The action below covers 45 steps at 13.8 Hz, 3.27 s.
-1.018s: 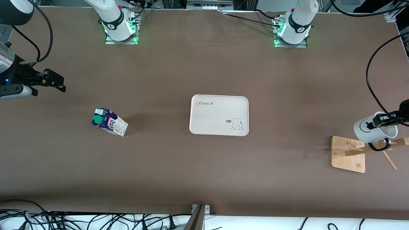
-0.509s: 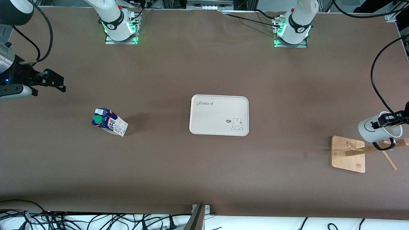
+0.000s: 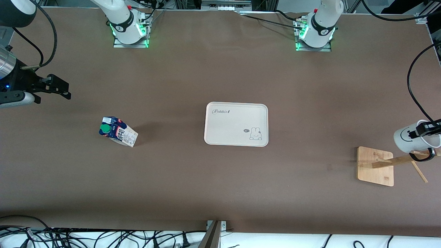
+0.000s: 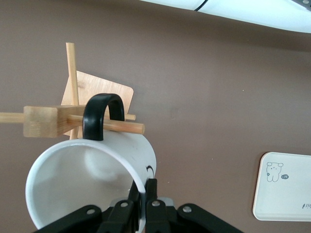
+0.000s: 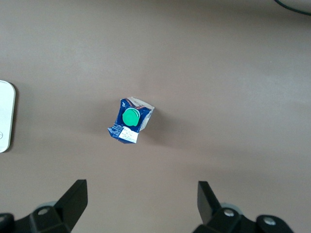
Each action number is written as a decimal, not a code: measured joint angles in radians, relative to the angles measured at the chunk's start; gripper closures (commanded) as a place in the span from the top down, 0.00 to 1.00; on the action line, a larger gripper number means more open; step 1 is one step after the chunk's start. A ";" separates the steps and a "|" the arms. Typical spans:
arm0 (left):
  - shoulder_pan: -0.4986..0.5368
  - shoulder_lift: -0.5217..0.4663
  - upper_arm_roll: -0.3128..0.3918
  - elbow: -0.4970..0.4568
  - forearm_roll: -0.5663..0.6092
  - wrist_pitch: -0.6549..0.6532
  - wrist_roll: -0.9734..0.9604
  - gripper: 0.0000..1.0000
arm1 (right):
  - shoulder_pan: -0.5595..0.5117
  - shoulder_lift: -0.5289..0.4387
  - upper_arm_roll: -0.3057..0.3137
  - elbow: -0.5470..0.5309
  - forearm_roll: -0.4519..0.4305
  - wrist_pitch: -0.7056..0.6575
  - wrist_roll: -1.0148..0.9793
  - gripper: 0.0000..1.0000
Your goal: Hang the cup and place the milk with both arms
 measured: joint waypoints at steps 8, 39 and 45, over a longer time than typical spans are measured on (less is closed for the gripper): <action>0.000 0.020 0.000 0.001 0.000 -0.004 0.005 1.00 | -0.001 0.002 0.000 0.000 0.000 0.000 0.001 1.00; -0.167 -0.144 -0.128 -0.076 0.204 -0.014 -0.097 1.00 | 0.000 0.009 0.011 0.000 0.000 0.000 0.001 1.00; -0.167 -0.175 -0.159 -0.077 0.202 -0.086 -0.104 1.00 | 0.000 0.009 0.011 0.000 0.000 0.000 0.001 1.00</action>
